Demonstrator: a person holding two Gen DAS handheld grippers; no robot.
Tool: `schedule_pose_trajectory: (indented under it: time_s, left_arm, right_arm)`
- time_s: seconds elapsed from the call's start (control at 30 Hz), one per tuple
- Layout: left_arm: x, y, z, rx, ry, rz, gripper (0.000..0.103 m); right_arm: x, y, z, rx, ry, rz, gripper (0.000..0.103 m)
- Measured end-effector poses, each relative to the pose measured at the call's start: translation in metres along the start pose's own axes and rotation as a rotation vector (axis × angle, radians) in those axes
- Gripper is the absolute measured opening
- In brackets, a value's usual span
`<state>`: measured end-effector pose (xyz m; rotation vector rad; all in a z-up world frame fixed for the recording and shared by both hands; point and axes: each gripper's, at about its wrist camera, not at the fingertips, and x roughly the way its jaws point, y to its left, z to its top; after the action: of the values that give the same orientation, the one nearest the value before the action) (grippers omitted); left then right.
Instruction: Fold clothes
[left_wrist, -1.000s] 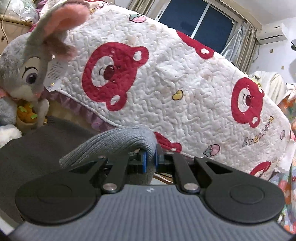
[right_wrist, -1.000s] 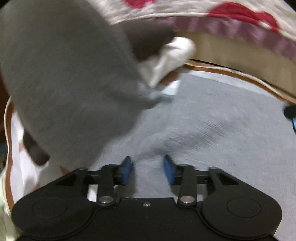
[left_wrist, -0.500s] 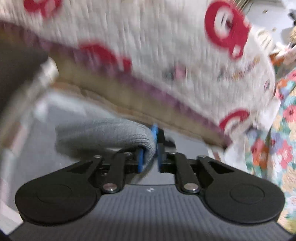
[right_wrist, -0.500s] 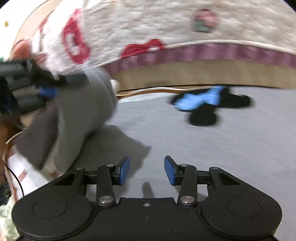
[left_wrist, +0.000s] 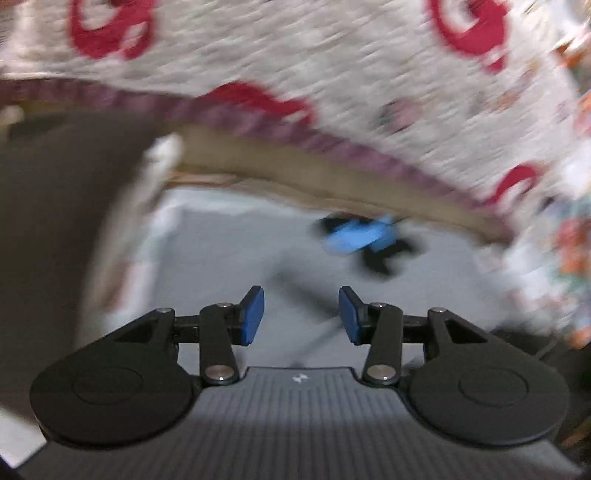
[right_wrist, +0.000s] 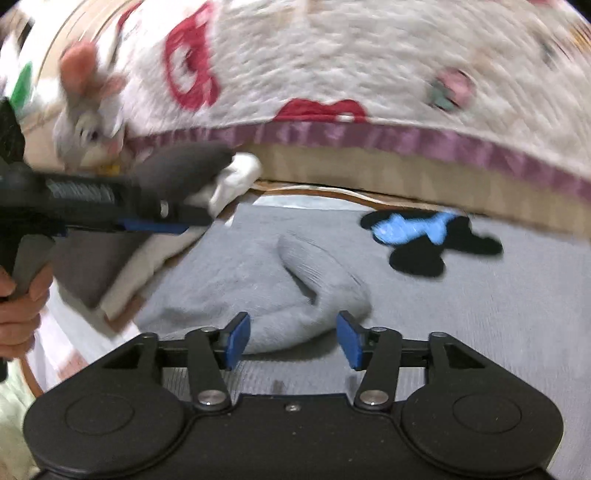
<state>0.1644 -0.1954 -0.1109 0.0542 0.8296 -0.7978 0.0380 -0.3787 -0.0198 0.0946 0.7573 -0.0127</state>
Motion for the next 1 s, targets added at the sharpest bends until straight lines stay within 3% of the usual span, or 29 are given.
schedule_pose_trajectory:
  time_s: [0.1,0.13,0.23,0.33,0.37,0.4,0.47,0.5,0.57,0.63,0.7,0.77,0.9,1.0]
  left_arm:
    - [-0.004,0.024,-0.038,-0.027,0.051,0.058,0.04]
    - [-0.003,0.031,-0.045,-0.048,0.078,0.062,0.039]
    - [-0.002,0.042,-0.046,-0.052,0.063,0.052,0.039]
    - [-0.004,0.045,-0.037,-0.067,-0.007,0.031,0.042]
    - [-0.004,0.046,-0.035,-0.076,-0.028,0.022,0.042]
    - [-0.003,0.048,-0.035,-0.084,-0.041,0.019,0.042]
    - [-0.003,0.053,-0.038,-0.099,-0.065,0.014,0.04]
    - [-0.002,0.055,-0.039,-0.107,-0.076,0.011,0.04]
    - [-0.003,0.054,-0.035,-0.109,-0.099,-0.026,0.04]
    - [0.001,0.046,-0.028,-0.071,-0.092,-0.076,0.04]
    - [0.014,0.03,-0.028,0.012,-0.024,-0.108,0.04]
    - [0.026,0.016,-0.035,0.064,0.015,-0.111,0.04]
    - [0.052,0.0,-0.046,0.125,0.089,-0.026,0.039]
    - [0.052,-0.002,-0.044,0.122,0.088,-0.024,0.041]
  right_arm:
    - [0.007,0.032,0.013,-0.141,0.03,-0.129,0.061]
    - [0.009,0.037,0.015,-0.156,0.013,-0.132,0.063]
    - [0.028,0.024,0.017,-0.078,0.021,-0.131,0.068]
    - [0.065,0.004,0.014,-0.001,0.081,-0.168,0.07]
    - [0.079,-0.004,0.011,0.014,0.104,-0.147,0.06]
    - [0.088,-0.01,0.012,0.013,0.128,-0.109,0.032]
    - [0.094,-0.019,0.021,-0.009,0.134,-0.057,0.018]
    - [0.078,-0.02,0.032,-0.043,0.064,-0.066,0.016]
    - [0.044,-0.022,0.055,-0.084,-0.085,-0.086,0.015]
    - [0.001,-0.039,0.067,-0.006,-0.252,-0.09,0.015]
    - [-0.016,-0.063,0.064,0.08,-0.309,-0.104,0.021]
    - [-0.004,-0.095,0.047,0.178,-0.242,-0.117,0.031]
    - [0.03,-0.149,0.003,0.384,-0.089,-0.154,0.038]
    - [0.026,-0.156,-0.015,0.452,-0.083,-0.187,0.038]
